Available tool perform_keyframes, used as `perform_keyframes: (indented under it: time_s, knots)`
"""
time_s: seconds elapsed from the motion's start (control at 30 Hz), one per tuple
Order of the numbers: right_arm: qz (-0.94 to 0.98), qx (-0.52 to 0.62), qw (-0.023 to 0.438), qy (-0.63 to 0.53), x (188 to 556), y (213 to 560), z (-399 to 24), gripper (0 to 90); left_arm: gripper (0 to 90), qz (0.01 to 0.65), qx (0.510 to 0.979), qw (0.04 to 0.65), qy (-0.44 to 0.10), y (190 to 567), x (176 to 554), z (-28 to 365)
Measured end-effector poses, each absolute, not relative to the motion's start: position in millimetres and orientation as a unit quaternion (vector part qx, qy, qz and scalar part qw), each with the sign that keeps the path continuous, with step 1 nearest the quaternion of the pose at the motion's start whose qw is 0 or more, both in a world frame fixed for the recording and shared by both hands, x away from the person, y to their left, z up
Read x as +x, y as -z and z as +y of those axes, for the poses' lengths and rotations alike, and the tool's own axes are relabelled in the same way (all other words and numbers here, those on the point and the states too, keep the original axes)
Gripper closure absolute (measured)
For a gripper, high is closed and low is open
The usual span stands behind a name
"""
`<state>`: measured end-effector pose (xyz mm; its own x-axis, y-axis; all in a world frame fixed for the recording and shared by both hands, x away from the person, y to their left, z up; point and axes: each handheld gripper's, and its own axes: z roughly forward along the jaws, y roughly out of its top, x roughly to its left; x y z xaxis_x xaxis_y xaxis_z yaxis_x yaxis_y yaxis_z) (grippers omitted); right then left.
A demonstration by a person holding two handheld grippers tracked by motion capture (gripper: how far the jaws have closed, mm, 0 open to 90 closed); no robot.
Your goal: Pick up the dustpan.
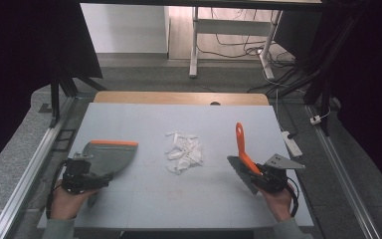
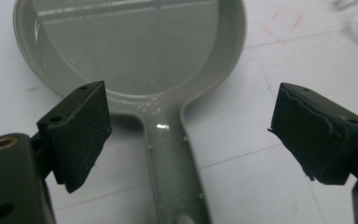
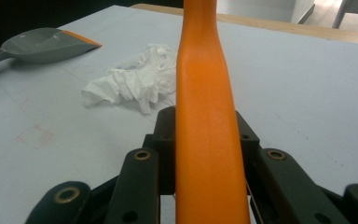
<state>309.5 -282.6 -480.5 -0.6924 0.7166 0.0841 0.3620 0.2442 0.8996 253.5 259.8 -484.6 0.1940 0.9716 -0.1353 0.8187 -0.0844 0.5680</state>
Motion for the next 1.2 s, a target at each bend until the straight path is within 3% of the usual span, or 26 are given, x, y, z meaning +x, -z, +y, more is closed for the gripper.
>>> perform_keyframes:
  time_s: [0.73,1.2]
  knots:
    - [0.779,0.346,0.178,-0.491,309.7,483.6,-277.7,69.9,11.6,0.651,0.715,0.235,-0.101,517.8,263.8,271.2]
    - [0.783,0.344,0.181,-0.486,309.9,484.7,-276.6,70.0,23.5,0.660,0.707,0.239,-0.085,526.9,268.3,271.5]
